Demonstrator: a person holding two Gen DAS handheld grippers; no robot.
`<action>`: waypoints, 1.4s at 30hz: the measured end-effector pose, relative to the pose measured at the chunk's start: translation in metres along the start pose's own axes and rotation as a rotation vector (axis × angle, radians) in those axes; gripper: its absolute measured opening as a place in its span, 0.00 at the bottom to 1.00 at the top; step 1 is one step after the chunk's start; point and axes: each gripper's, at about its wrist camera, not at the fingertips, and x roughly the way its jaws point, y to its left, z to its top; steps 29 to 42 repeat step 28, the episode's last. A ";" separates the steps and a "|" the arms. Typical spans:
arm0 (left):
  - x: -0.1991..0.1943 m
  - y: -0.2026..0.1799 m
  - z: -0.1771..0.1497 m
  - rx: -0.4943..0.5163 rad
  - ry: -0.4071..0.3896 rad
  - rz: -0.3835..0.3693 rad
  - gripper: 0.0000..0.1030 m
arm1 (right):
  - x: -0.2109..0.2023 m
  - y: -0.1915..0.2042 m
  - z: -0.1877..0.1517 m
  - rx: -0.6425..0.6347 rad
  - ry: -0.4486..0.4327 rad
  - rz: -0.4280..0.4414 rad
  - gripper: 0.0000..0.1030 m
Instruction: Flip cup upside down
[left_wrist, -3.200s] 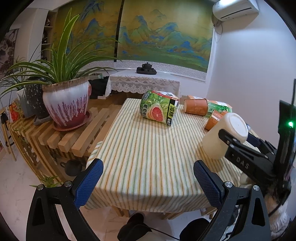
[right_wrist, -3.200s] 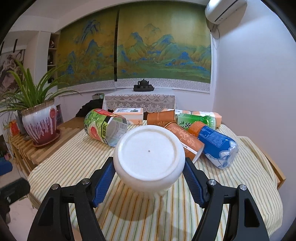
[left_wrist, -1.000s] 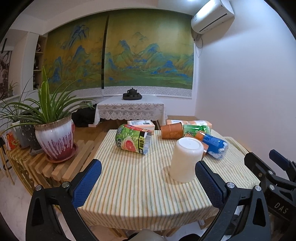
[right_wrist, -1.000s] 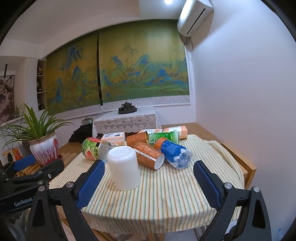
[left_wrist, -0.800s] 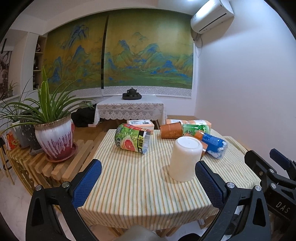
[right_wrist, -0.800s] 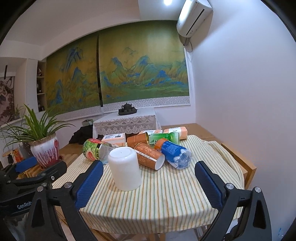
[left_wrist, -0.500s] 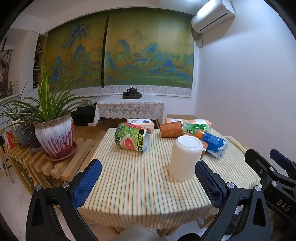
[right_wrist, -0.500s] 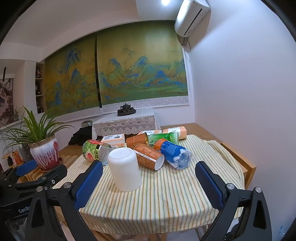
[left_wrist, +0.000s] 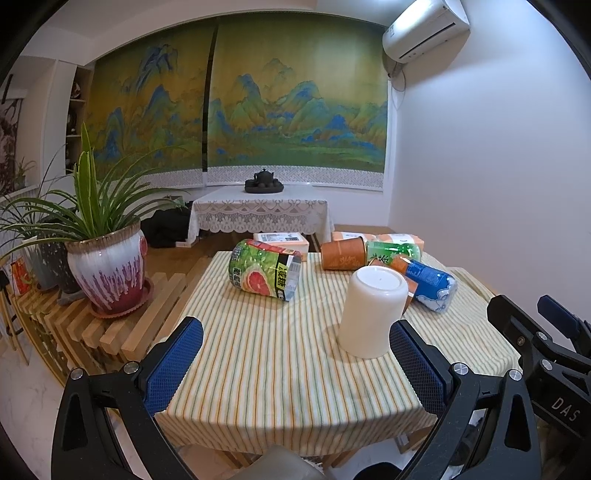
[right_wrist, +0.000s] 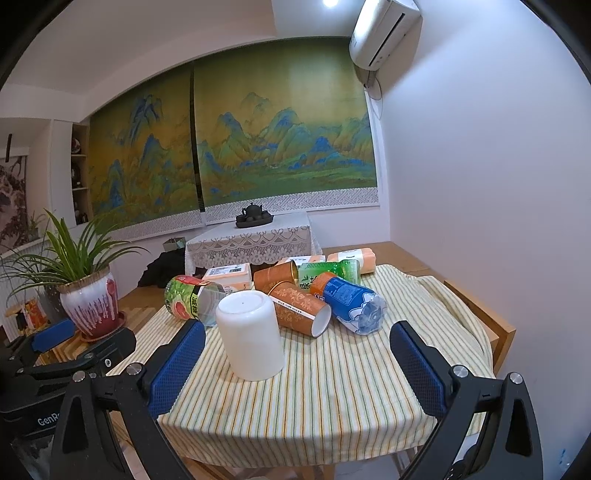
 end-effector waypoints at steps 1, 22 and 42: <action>0.000 0.000 0.000 -0.001 0.001 0.000 0.99 | 0.000 0.000 0.000 -0.001 0.000 0.000 0.96; 0.007 0.003 -0.001 -0.003 0.012 0.001 0.99 | 0.008 0.002 -0.003 0.002 0.015 0.002 0.96; 0.008 0.003 -0.001 -0.002 0.010 0.005 0.99 | 0.008 0.002 -0.003 0.003 0.015 0.000 0.96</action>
